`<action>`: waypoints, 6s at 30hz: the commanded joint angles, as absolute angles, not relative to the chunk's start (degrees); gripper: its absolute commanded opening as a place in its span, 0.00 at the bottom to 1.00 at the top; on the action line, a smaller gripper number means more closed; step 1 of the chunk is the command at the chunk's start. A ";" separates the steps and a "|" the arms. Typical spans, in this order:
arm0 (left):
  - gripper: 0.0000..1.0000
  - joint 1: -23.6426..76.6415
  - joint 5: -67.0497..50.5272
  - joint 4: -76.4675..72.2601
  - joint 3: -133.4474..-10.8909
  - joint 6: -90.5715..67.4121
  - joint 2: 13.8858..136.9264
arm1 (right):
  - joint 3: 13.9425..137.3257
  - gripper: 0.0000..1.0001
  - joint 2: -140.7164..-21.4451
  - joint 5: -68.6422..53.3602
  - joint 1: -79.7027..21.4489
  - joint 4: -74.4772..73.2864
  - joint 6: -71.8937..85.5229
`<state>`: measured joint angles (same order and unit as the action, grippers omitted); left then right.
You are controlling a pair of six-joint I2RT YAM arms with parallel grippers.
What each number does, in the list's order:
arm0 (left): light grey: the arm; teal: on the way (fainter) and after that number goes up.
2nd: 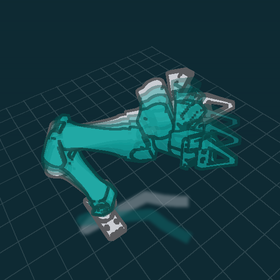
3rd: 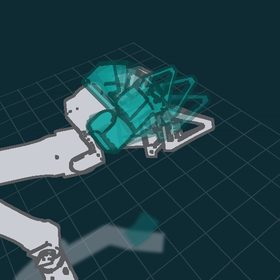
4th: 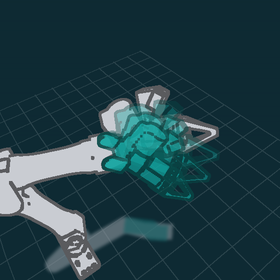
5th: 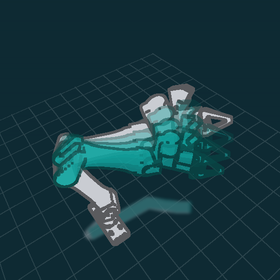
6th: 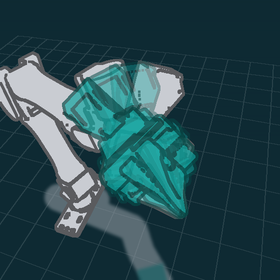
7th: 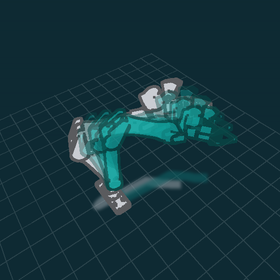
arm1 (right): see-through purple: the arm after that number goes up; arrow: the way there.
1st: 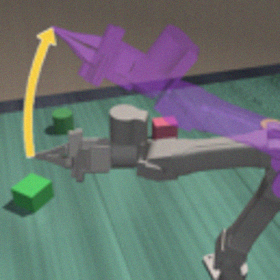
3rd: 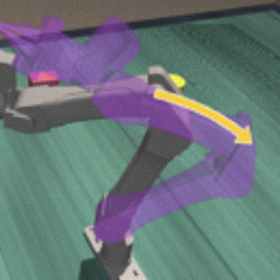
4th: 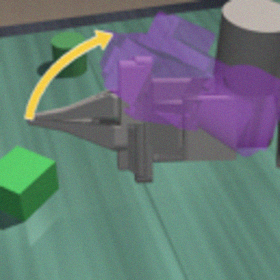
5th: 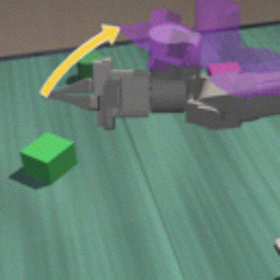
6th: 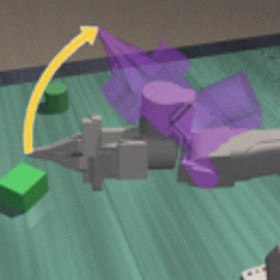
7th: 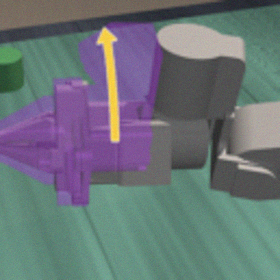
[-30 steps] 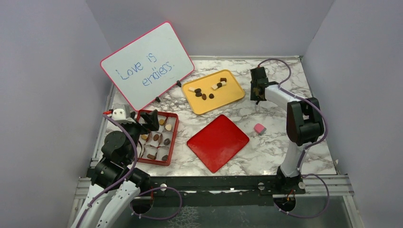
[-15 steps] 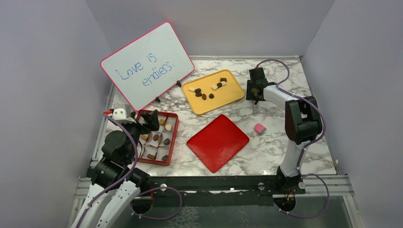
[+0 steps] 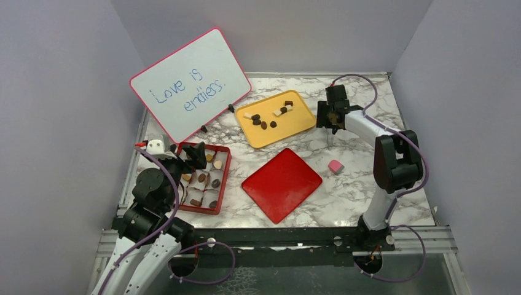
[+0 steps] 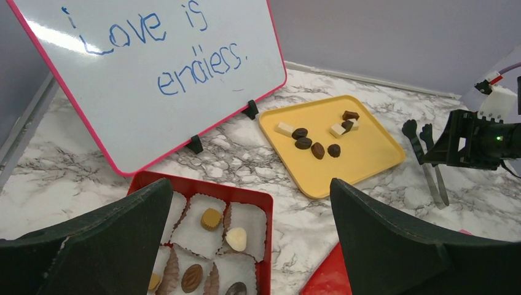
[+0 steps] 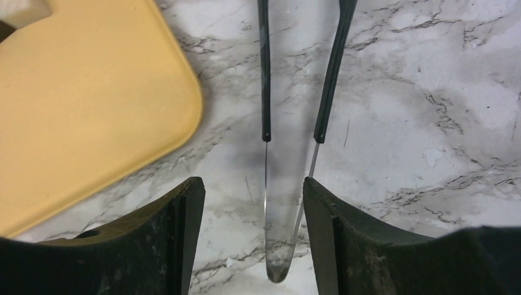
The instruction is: Pack the chocolate
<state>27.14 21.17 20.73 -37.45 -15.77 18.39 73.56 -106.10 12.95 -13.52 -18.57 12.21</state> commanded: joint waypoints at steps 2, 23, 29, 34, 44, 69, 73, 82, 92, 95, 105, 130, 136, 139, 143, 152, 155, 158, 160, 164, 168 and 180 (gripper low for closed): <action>0.99 27.25 19.56 20.05 -37.44 -15.29 18.54 | 71.87 0.65 -99.66 3.42 -13.74 -19.31 8.72; 0.99 27.25 18.51 19.86 -37.11 -15.06 17.19 | 66.97 0.49 -93.38 -2.38 -27.96 -24.66 30.90; 0.99 27.25 18.29 19.89 -37.08 -15.07 16.65 | 65.90 0.42 -93.34 -3.18 -31.78 -25.96 55.28; 0.99 27.25 18.00 19.86 -37.05 -15.14 16.64 | 78.27 0.33 -105.15 -1.52 -35.05 -41.48 65.68; 0.99 27.25 18.09 19.89 -36.93 -15.03 16.18 | 84.68 0.26 -115.39 -5.78 -37.62 -44.07 74.40; 0.99 27.25 18.36 19.86 -36.90 -14.85 15.82 | 86.24 0.26 -118.37 -4.20 -38.41 -46.61 80.98; 0.99 27.25 18.28 19.88 -36.97 -14.92 15.92 | 87.88 0.26 -120.06 -3.40 -38.41 -47.23 80.86; 0.99 27.25 18.46 19.86 -36.91 -14.74 15.67 | 88.85 0.25 -122.12 -2.20 -38.62 -48.24 80.95; 0.99 27.25 18.54 19.86 -36.91 -14.60 15.91 | 88.29 0.07 -119.31 -2.05 -39.74 -47.59 78.49; 0.99 27.22 18.58 19.86 -36.91 -14.61 15.95 | 86.88 0.04 -116.61 -2.40 -39.97 -47.03 76.98; 0.99 27.25 18.41 19.91 -36.84 -14.85 16.58 | 78.75 0.01 -103.98 -3.98 -40.25 -46.25 73.07; 0.95 27.25 -1.80 21.65 -41.31 -22.02 24.82 | 60.85 0.01 -60.56 -28.58 -40.25 -18.94 48.40; 0.82 27.25 -21.27 9.52 -38.59 -22.44 28.17 | 62.91 0.01 -57.45 -35.43 -40.26 -21.37 37.38; 0.75 27.25 -31.22 0.18 -36.41 -20.30 28.09 | 62.21 0.01 -55.56 -42.55 -40.26 -20.18 31.23; 0.89 27.25 -49.30 -13.10 -32.64 -12.75 28.44 | 61.69 0.01 -53.43 -47.38 -40.26 -21.66 24.21; 0.86 27.25 -63.87 -8.45 -36.90 28.39 29.93 | 60.05 0.01 -57.69 -60.33 -40.28 -21.40 21.98; 0.84 27.25 -66.61 0.42 -41.70 39.43 35.72 | 59.41 0.01 -59.46 -62.38 -40.25 -20.82 22.57; 0.84 27.24 -67.90 8.97 -46.43 49.30 41.06 | 59.82 0.01 -62.22 -62.14 -40.33 -22.37 22.28; 0.86 27.25 -68.59 13.72 -49.19 54.17 43.74 | 60.49 0.01 -63.50 -61.44 -40.39 -23.84 21.71; 0.89 27.25 -68.27 19.45 -52.89 60.32 47.20 | 61.24 0.01 -64.82 -62.84 -40.34 -23.58 21.68; 0.88 27.25 -67.91 22.00 -55.58 63.94 52.10 | 62.35 0.01 -66.71 -62.78 -40.42 -23.66 22.02; 0.81 27.33 -73.16 31.05 -63.97 72.09 64.06 | 67.84 0.01 -71.05 -63.08 -40.61 -27.98 19.78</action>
